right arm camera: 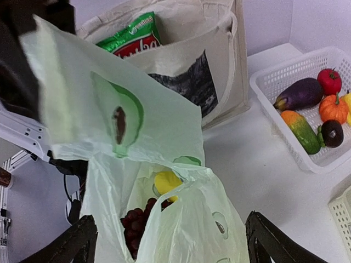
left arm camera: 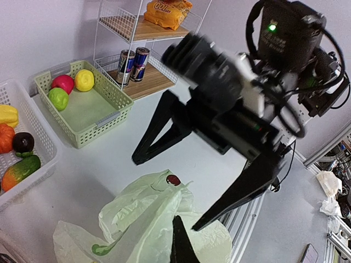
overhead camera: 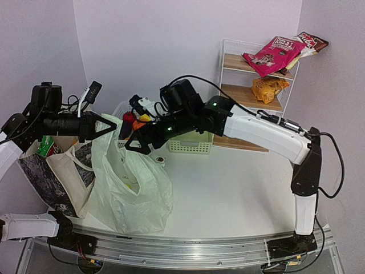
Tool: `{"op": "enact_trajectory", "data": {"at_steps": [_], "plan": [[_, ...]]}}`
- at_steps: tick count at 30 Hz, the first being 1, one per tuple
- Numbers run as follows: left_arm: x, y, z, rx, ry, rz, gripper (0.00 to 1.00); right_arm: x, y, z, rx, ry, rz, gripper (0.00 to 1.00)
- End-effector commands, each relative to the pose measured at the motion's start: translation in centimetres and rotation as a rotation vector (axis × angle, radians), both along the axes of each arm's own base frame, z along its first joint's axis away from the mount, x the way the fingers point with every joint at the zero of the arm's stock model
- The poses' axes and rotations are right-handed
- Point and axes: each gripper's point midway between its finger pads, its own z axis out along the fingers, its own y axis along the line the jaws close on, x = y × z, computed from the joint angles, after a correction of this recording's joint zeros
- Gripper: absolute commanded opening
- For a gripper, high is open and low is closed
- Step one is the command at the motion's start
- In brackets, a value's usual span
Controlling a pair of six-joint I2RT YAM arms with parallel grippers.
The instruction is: Place the mixed food into the grocery bags and tie them
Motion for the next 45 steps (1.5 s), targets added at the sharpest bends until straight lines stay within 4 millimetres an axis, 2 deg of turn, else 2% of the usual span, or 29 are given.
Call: {"op": "enact_trajectory", "data": {"at_steps": [1,5,7,8,10,11,12,14,16,17,19,22,23,25,28,32,34,37,40,43,45], "plan": [[0.2,0.2,1.7,-0.024,-0.066,0.009,0.00,1.2,1.3,-2.5,-0.049,-0.027,-0.027,0.90],[0.3,0.3,1.8,-0.023,-0.073,0.016,0.00,-0.4,2.3,-3.7,-0.047,0.024,0.045,0.89],[0.3,0.3,1.8,-0.023,-0.074,0.019,0.00,-1.1,2.6,-3.8,-0.044,0.039,0.068,0.77],[0.3,0.3,1.8,-0.024,-0.073,0.020,0.00,-1.0,2.5,-3.8,-0.044,0.043,0.059,0.60],[0.3,0.3,1.9,-0.028,-0.069,0.023,0.00,-0.2,1.9,-2.9,-0.036,0.041,0.001,0.18],[0.3,0.3,2.1,-0.033,-0.071,0.024,0.00,0.3,1.2,-2.0,-0.024,0.041,-0.038,0.04],[0.4,0.3,2.6,-0.039,-0.081,0.025,0.00,1.0,0.2,-0.7,-0.005,0.044,-0.084,0.00],[0.4,0.4,4.1,-0.060,-0.117,0.036,0.00,2.6,-2.8,2.0,0.033,0.042,-0.196,0.00],[0.1,0.4,6.6,-0.102,-0.169,0.032,0.00,3.5,-6.7,5.1,0.074,0.009,-0.285,0.00],[-0.4,0.3,8.1,-0.136,-0.190,0.011,0.00,3.6,-9.3,7.4,0.107,-0.016,-0.334,0.00],[-1.6,-0.1,10.3,-0.190,-0.206,-0.046,0.00,3.3,-13.5,10.2,0.161,-0.033,-0.414,0.00],[-3.7,-0.7,10.4,-0.236,-0.158,-0.156,0.00,2.1,-18.1,11.9,0.214,-0.025,-0.509,0.00],[-4.0,-0.9,9.6,-0.241,-0.131,-0.176,0.00,1.5,-19.8,12.8,0.242,-0.033,-0.538,0.00],[-4.5,-1.0,9.3,-0.257,-0.119,-0.198,0.00,1.0,-21.9,13.0,0.258,-0.036,-0.590,0.00],[-5.5,-1.3,10.3,-0.295,-0.141,-0.273,0.00,0.5,-24.0,13.4,0.282,-0.045,-0.641,0.00],[-6.8,-1.5,11.7,-0.346,-0.201,-0.351,0.00,-0.1,-25.8,14.4,0.317,-0.056,-0.676,0.00],[-6.9,-1.6,11.3,-0.350,-0.222,-0.369,0.00,-0.3,-26.7,13.9,0.310,-0.064,-0.696,0.00],[-6.7,-2.0,9.3,-0.384,-0.166,-0.397,0.00,-0.4,-27.9,12.7,0.268,-0.097,-0.717,0.00],[-7.7,-2.5,8.8,-0.466,-0.144,-0.429,0.00,-1.1,-27.7,12.5,0.228,-0.135,-0.648,0.00],[-9.4,-3.2,9.4,-0.484,-0.212,-0.453,0.00,-2.2,-26.0,13.3,0.218,-0.171,-0.514,0.00],[-9.3,-3.4,9.6,-0.470,-0.230,-0.453,0.00,-2.3,-25.1,13.5,0.205,-0.196,-0.440,0.00]]}}
